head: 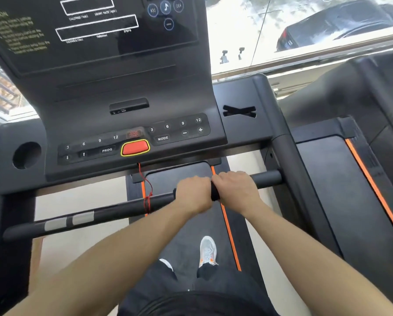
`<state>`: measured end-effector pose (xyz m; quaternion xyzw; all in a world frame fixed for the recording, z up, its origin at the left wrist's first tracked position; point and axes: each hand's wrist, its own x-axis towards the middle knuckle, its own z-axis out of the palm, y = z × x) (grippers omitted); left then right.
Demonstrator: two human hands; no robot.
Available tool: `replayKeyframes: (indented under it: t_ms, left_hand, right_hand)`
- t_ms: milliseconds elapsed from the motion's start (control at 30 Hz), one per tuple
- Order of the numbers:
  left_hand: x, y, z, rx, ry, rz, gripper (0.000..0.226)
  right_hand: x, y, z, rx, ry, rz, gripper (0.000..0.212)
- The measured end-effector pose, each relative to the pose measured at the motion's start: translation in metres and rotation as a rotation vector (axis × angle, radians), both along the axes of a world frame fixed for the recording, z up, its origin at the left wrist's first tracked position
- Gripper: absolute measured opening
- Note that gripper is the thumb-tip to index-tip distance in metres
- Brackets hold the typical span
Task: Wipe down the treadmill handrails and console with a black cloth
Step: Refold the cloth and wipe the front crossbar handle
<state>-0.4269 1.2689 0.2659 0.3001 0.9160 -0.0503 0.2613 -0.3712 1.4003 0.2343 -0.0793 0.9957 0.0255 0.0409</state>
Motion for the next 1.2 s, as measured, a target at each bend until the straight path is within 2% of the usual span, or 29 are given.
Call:
replayKeyframes:
  t_ms: [67,133,200,300,367,433,467,533,600,667,700,767,867,900,967,1033,1067,1133,1200]
  left_hand:
    - [0.02,-0.002,-0.012,0.103,0.237,-0.055,0.017]
    - [0.017,0.0,-0.013,0.108,0.266,-0.104,0.017]
    - [-0.003,0.006,-0.002,0.029,0.02,-0.097,0.016]
    - [-0.034,0.021,0.011,-0.076,-0.531,-0.008,0.024]
    - [-0.044,0.028,0.013,-0.121,-0.712,0.072,0.023]
    - [-0.043,0.029,0.01,-0.117,-0.678,0.072,0.023]
    - [-0.037,0.029,0.007,-0.093,-0.578,0.054,0.022]
    - [-0.013,0.027,-0.001,-0.016,-0.23,0.01,0.017]
    - [0.014,0.026,-0.01,0.083,0.155,-0.062,0.013]
    - [0.027,0.026,-0.019,0.158,0.317,-0.111,0.017]
    - [0.026,0.028,-0.017,0.158,0.304,-0.105,0.017]
    - [0.012,0.033,-0.004,0.105,0.097,-0.055,0.019]
    - [-0.017,0.045,0.012,-0.035,-0.463,0.024,0.037]
    - [-0.026,0.048,0.015,-0.079,-0.594,0.055,0.042]
    - [-0.036,0.053,0.013,-0.104,-0.681,0.091,0.045]
    - [-0.031,0.054,0.01,-0.064,-0.603,0.073,0.041]
    - [-0.023,0.054,0.006,-0.021,-0.499,0.056,0.034]
    - [0.002,0.053,-0.008,0.095,-0.125,-0.002,0.021]
    - [0.027,0.053,-0.024,0.213,0.224,-0.061,0.02]
  right_hand:
    - [0.008,0.0,-0.011,0.015,0.172,-0.011,0.028]
    - [0.002,0.001,-0.007,-0.001,0.084,-0.014,0.022]
    - [-0.006,0.006,0.014,-0.044,-0.235,-0.046,0.017]
    - [-0.034,0.027,0.043,-0.184,-0.742,-0.133,0.03]
    - [-0.047,0.037,0.051,-0.294,-0.893,-0.193,0.04]
    - [-0.039,0.035,0.05,-0.242,-0.809,-0.165,0.037]
    - [-0.03,0.033,0.046,-0.17,-0.689,-0.136,0.032]
    - [-0.005,0.03,0.027,-0.009,-0.304,-0.044,0.022]
    - [0.016,0.032,0.004,0.083,0.059,0.029,0.027]
    - [0.019,0.035,-0.004,0.081,0.186,0.013,0.03]
    - [0.014,0.035,-0.002,0.065,0.112,0.002,0.027]
    - [0.002,0.037,0.017,0.035,-0.217,-0.061,0.021]
    - [-0.025,0.049,0.039,-0.097,-0.69,-0.109,0.034]
    - [-0.034,0.053,0.043,-0.141,-0.821,-0.137,0.039]
    - [-0.043,0.056,0.044,-0.212,-0.913,-0.163,0.043]
    - [-0.033,0.058,0.04,-0.161,-0.771,-0.11,0.038]
    - [-0.021,0.059,0.034,-0.094,-0.595,-0.06,0.032]
    - [0.011,0.062,0.01,0.073,-0.113,0.053,0.021]
    - [0.034,0.064,-0.011,0.17,0.214,0.071,0.031]
